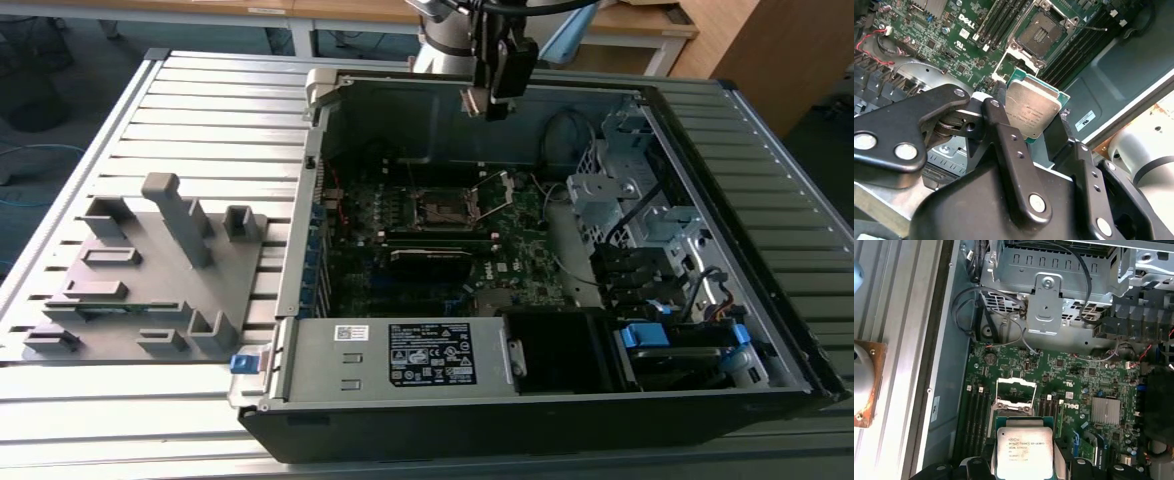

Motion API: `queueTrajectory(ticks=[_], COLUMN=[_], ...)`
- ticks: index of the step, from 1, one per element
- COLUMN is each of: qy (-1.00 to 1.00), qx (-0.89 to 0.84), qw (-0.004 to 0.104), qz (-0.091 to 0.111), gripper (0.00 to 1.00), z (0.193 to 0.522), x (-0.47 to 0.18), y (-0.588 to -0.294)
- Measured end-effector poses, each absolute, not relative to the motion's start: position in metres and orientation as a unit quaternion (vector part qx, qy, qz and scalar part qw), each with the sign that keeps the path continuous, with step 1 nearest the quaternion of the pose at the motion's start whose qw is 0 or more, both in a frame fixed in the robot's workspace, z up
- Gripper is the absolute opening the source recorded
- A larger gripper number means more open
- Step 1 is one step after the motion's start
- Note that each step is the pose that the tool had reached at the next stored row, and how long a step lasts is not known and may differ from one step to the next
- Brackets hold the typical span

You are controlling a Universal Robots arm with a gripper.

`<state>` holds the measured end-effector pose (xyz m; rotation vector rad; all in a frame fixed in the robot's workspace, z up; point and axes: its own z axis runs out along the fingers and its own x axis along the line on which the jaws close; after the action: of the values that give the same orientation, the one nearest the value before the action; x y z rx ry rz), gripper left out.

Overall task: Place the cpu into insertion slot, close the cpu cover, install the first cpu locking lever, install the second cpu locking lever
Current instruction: 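Place the cpu into insertion slot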

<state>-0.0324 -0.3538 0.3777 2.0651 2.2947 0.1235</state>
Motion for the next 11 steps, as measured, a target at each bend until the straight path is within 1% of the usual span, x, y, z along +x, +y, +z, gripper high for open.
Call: queueTrajectory(ticks=[11], qy=[0.74], qx=[0.671], qw=[0.026], qz=[0.04], gripper=[0.54], z=[0.3775], x=[-0.0324], y=[-0.3538])
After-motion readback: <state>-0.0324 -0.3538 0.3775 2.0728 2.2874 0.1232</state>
